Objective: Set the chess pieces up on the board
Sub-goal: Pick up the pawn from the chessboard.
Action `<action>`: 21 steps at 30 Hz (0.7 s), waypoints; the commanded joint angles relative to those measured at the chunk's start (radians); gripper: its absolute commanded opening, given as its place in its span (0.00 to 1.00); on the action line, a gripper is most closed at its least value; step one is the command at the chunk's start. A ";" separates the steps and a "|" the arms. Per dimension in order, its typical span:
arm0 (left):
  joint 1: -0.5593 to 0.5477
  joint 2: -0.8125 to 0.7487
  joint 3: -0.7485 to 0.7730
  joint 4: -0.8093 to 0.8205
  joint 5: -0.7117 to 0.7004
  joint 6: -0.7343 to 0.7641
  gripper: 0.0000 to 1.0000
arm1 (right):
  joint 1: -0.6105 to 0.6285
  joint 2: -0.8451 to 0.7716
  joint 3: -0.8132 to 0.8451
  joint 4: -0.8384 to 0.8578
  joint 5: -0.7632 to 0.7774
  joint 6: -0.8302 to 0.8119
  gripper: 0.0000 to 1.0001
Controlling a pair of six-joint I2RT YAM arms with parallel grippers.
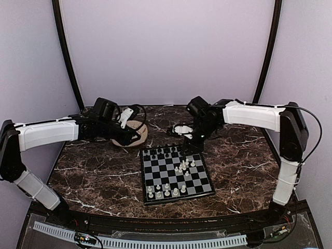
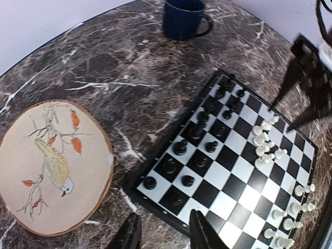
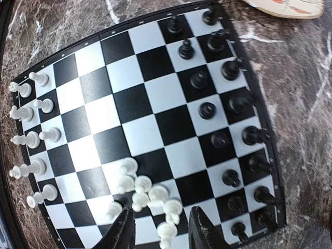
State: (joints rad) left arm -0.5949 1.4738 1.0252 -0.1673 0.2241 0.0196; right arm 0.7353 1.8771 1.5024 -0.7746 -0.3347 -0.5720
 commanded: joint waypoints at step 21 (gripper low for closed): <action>0.129 -0.107 -0.034 0.118 0.017 -0.083 0.35 | 0.176 0.227 0.164 -0.126 0.169 -0.002 0.35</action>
State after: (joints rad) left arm -0.4637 1.3861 1.0031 -0.0620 0.2249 -0.0616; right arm 0.8989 2.0781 1.6375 -0.8879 -0.1699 -0.5854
